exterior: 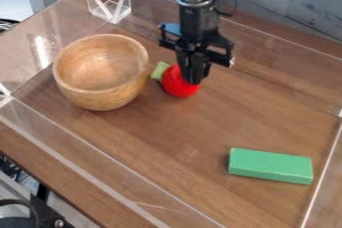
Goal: Move the red fruit to the right
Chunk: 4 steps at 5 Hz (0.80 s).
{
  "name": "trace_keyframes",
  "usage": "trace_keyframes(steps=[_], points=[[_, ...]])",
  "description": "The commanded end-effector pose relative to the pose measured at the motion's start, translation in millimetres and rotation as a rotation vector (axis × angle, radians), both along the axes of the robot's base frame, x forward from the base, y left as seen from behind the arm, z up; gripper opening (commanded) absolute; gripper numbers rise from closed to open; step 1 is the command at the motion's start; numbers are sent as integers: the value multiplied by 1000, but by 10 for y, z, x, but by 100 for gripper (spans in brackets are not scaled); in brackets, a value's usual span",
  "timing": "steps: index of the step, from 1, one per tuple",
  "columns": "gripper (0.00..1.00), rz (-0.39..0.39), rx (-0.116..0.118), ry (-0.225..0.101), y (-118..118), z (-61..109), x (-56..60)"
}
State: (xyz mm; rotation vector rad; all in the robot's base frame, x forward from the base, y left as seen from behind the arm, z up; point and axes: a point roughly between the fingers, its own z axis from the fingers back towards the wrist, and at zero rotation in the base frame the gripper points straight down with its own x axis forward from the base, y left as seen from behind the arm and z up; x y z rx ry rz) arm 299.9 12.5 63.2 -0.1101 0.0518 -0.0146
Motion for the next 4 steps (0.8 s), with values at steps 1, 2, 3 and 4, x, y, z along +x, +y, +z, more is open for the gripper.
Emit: trace_keyframes(steps=[1,2,3,4], points=[[100,16,-5,-52,50,-52,63],[100,29,-31,-55,73,-223,32],[100,85,-35,-73,65,-152,52],[100,140,-32,-75,43,-154,66]])
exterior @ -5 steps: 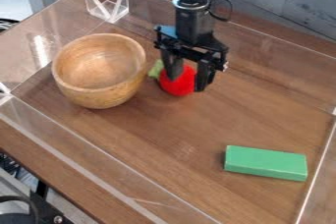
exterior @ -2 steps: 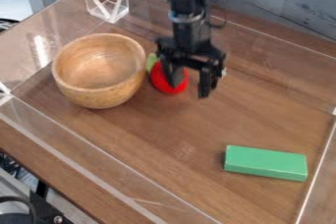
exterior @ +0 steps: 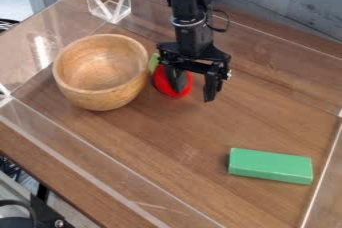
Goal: Move the red fruit to the right
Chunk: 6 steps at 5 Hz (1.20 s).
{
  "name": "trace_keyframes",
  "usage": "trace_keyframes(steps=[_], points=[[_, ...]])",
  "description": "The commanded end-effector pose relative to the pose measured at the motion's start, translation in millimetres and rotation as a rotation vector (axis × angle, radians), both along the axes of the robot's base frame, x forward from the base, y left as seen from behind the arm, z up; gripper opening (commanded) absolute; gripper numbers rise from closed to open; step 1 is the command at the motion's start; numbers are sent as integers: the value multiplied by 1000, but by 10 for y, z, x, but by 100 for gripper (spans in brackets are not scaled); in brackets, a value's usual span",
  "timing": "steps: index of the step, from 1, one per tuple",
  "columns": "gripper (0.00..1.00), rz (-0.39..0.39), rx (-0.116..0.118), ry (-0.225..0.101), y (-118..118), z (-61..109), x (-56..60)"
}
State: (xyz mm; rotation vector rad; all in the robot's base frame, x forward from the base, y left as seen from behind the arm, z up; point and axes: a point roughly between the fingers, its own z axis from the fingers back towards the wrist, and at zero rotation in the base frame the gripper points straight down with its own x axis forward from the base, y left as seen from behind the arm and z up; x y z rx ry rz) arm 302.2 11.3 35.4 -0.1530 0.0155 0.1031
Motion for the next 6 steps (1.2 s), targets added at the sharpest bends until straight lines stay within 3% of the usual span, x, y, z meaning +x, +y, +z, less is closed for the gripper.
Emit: trace_keyframes(steps=[1,2,4,6], points=[[100,87,15,-46,50,98,-23],[100,150,22,-40,49,37,-87],[100,80,35,-43,-22,131,-145],[100,123,45,-58,46,147,-92]])
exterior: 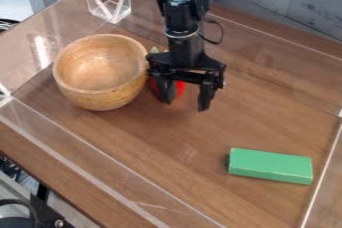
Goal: Move the red fruit to the right
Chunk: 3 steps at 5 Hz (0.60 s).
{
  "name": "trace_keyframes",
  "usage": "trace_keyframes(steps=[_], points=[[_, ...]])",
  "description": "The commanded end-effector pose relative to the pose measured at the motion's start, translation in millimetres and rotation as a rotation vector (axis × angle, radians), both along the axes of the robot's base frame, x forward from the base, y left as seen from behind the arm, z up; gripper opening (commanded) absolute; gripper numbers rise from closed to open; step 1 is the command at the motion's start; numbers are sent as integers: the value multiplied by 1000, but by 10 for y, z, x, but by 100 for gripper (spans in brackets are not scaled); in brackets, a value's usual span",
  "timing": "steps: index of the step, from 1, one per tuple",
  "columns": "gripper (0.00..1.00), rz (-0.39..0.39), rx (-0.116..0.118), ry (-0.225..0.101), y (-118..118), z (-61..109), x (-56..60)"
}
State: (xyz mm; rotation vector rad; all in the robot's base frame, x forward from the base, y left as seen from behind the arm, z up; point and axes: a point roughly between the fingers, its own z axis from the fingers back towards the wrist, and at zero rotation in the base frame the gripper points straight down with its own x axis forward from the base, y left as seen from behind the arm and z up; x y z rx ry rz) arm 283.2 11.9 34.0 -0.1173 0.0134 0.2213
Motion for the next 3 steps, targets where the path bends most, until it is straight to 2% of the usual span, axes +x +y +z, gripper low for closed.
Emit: trace_keyframes(steps=[1,2,3], points=[[100,16,18,-74,97,253,116],[100,26,24,-80,149,316,142],[100,-38,20,-93,81,346,138]])
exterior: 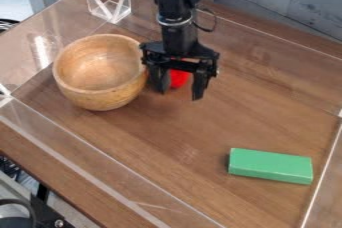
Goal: Move the red fruit to the right
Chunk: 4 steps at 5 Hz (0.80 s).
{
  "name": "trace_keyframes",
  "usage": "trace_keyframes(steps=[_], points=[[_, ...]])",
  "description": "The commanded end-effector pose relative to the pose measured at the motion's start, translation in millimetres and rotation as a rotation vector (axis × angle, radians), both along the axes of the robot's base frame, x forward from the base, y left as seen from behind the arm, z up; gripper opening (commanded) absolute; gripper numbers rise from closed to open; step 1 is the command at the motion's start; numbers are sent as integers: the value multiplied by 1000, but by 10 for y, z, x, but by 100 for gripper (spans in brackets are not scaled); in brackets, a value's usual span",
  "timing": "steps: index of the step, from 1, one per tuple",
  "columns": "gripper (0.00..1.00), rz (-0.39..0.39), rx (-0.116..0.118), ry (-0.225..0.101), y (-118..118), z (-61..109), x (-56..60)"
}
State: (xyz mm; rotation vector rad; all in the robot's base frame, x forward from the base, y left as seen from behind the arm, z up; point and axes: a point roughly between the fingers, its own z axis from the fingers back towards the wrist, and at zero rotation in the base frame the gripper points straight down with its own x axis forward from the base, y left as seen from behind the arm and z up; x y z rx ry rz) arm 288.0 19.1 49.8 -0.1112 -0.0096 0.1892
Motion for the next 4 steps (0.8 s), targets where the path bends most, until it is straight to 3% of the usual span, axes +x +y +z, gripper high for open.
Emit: trace_keyframes(steps=[1,2,4], points=[[100,-5,11,-83,-118,330,118],[100,-21,11,-108,-318,498,183],[100,-24,-19,-116,-1083,687,353]])
